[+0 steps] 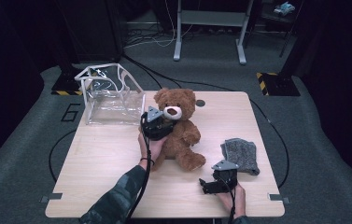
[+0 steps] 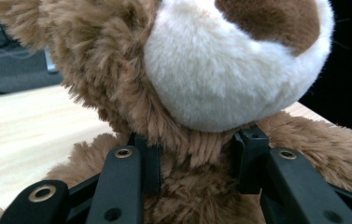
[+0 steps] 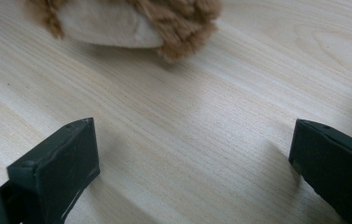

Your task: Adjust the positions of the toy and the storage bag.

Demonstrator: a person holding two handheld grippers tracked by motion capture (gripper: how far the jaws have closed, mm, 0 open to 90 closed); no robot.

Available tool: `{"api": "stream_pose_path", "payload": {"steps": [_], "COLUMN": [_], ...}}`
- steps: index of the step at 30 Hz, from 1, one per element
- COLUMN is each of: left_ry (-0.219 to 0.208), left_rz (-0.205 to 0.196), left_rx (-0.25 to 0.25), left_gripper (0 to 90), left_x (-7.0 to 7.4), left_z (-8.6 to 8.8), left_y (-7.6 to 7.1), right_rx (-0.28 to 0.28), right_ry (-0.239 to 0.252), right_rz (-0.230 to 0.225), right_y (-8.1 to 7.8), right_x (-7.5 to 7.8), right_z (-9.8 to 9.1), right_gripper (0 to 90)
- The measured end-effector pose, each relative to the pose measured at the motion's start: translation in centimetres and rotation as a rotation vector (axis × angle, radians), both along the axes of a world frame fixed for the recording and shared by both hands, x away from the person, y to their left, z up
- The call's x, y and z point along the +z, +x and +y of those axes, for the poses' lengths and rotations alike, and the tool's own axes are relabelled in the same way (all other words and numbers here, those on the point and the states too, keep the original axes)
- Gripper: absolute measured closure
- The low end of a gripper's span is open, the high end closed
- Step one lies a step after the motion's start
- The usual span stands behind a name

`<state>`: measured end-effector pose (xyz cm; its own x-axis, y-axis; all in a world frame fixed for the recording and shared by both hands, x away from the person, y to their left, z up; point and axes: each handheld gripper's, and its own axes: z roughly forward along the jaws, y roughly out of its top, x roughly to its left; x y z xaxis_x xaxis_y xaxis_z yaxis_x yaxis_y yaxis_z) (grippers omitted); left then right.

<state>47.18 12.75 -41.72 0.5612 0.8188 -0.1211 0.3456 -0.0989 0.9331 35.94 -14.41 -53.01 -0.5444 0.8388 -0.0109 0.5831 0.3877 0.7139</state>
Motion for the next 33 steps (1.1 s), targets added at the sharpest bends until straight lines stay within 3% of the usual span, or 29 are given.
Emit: {"api": "stream_pose_path", "payload": {"steps": [16,33], "left_ry": [0.045,0.113], "left_rz": [0.011,0.053], "left_rx": [-0.041,-0.008], "left_gripper": [61.5,60.8], "left_x": [3.7,4.9], "left_z": [4.3,10.8], "left_y": [-0.7,-2.3], "right_rx": [0.004,0.004], "right_ry": [0.002,0.002], "right_rz": [-0.001,0.002], "right_y": [0.1,0.1], "right_x": [0.0,0.0], "right_z": [0.0,0.0], "right_gripper": [0.7,0.7]}}
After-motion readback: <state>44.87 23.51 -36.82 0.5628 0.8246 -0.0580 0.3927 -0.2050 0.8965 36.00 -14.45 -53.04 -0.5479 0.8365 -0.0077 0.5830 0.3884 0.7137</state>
